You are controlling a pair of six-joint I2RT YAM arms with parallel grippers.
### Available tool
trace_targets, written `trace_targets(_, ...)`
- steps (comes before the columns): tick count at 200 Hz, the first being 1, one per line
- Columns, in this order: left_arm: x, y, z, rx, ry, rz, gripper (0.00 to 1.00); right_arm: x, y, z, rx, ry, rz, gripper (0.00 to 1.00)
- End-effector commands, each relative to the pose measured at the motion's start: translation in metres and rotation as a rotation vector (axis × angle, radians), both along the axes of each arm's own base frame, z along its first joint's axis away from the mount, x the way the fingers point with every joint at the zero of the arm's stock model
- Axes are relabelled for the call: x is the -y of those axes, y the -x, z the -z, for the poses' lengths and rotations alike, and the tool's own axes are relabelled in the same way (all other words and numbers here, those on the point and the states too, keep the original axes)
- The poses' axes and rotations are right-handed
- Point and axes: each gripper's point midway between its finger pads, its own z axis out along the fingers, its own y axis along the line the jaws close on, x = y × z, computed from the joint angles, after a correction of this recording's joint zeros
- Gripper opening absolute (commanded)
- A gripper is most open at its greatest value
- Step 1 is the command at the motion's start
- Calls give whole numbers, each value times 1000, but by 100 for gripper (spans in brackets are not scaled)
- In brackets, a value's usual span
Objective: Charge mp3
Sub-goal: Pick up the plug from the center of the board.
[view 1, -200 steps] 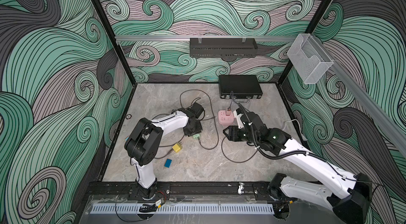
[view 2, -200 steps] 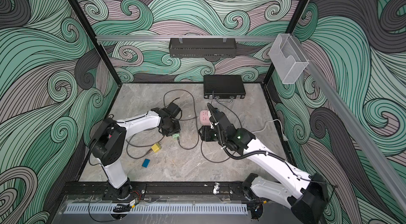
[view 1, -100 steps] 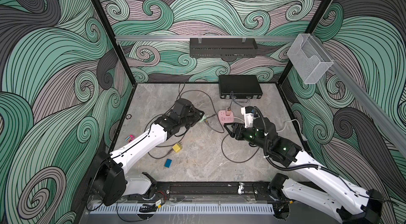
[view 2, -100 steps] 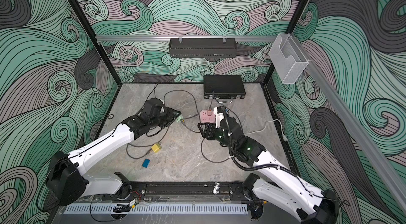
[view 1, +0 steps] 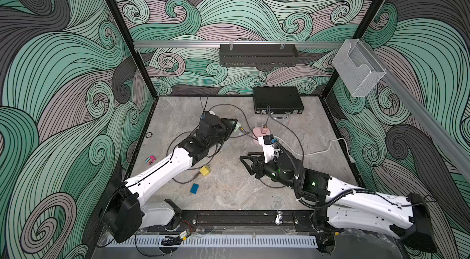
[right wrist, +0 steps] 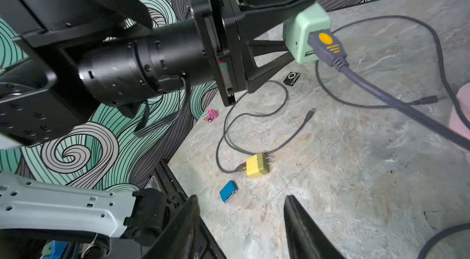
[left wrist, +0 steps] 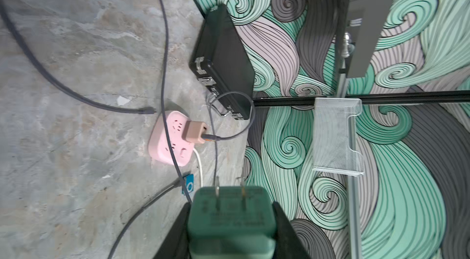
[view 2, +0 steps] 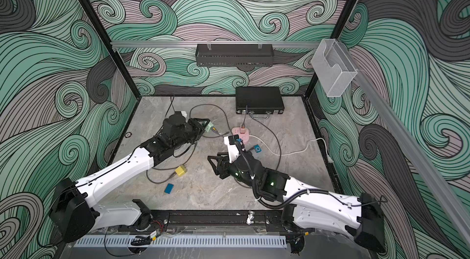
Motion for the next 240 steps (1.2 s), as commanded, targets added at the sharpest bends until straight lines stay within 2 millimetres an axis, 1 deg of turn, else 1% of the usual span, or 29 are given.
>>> trace_targets(1,3,5,-58,119,124,-2,10,-7,-15,-23,97,-114,66,52)
trace_targets(21,-2,13,-71,140,139,2,10,-18,-21,-30,162,-150,66,52)
trace_targets(45,-7,22,-82,158,168,5,10,-22,-28,-42,269,-179,89,52)
trace_targets(75,-13,31,-92,171,188,9,10,-18,-39,-56,378,-209,155,54)
trace_targets(117,-16,40,-101,178,216,26,10,-5,-61,-70,426,-250,206,58)
trace_targets(136,-16,43,-99,169,214,36,10,-3,-65,-77,462,-252,209,56)
trace_targets(150,-14,44,-95,150,228,43,9,-4,-68,-83,502,-221,208,55)
trace_targets(174,-6,43,-90,123,283,67,9,-19,-67,-86,573,-125,133,55)
trace_targets(195,-1,43,-83,98,277,83,8,-26,-67,-88,611,-99,105,56)
trace_targets(209,0,43,-82,96,286,84,8,-26,-70,-90,612,-97,106,55)
trace_targets(226,-3,44,-85,104,280,77,8,-22,-76,-91,610,-101,119,52)
trace_targets(240,-4,45,-87,110,277,75,8,-20,-80,-90,610,-93,126,51)
